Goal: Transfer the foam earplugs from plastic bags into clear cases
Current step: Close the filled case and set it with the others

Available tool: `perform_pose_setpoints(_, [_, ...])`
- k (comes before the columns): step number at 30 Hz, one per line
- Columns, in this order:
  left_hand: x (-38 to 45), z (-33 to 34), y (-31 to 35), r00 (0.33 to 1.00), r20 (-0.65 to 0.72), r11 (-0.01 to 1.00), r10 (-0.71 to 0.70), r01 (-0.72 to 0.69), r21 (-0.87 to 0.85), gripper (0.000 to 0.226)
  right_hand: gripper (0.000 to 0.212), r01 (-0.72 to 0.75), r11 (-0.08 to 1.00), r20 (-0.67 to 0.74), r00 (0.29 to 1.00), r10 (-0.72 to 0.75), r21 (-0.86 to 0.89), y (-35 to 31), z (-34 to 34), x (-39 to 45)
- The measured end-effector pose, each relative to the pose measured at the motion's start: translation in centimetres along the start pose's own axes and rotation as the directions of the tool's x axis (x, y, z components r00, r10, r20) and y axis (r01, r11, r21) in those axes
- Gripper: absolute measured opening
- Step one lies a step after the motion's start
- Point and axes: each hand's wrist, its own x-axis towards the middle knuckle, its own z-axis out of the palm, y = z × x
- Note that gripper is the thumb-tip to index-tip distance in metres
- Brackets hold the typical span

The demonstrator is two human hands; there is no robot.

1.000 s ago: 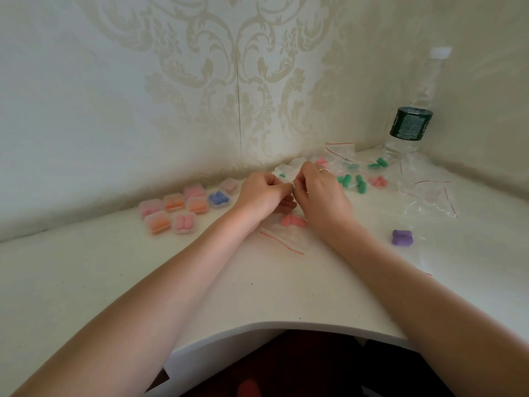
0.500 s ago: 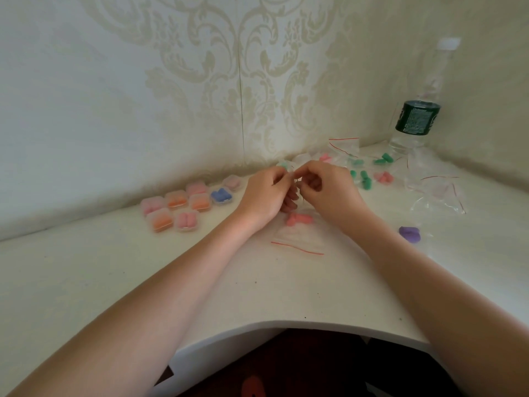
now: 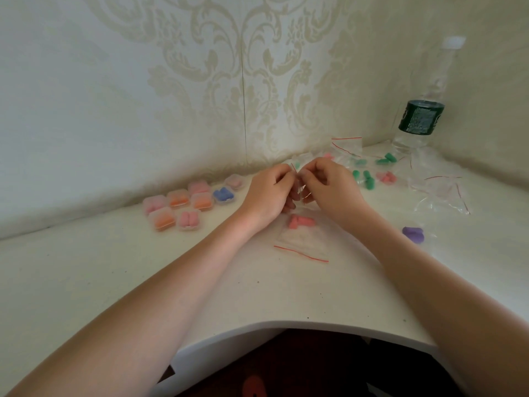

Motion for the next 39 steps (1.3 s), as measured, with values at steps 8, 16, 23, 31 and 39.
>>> perform_pose_setpoints(8, [0.2, -0.1, -0.2, 0.993, 0.115, 0.991, -0.037, 0.051, -0.126, 0.033, 0.008, -0.008, 0.988, 0.073, 0.997, -0.003, 0.153, -0.2, -0.7, -0.2])
perform_pose_setpoints(16, [0.1, -0.1, 0.1, 0.998, 0.051, 0.998, -0.039, 0.041, -0.045, 0.032, 0.017, 0.014, 1.0, 0.035, 0.999, -0.015, 0.024, -0.1, -0.6, 0.0])
perform_pose_setpoints(23, [-0.4, 0.4, 0.7, 0.998, -0.057, 0.993, 0.023, -0.016, 0.12, 0.028, 0.018, 0.03, 0.981, -0.086, 0.995, -0.047, -0.191, -0.1, 0.3, -0.3])
perform_pose_setpoints(31, [-0.8, 0.4, 0.8, 0.992, -0.124, 0.986, 0.016, 0.004, 0.166, 0.028, 0.015, 0.081, 0.984, -0.009, 0.996, -0.083, -0.162, -0.4, -0.8, -0.4])
perform_pose_setpoints(39, [-0.7, 0.4, 0.8, 0.992, -0.125, 0.985, 0.004, 0.018, 0.17, 0.025, 0.034, 0.126, 0.97, 0.081, 0.99, -0.111, -0.209, -1.0, -0.8, -1.0])
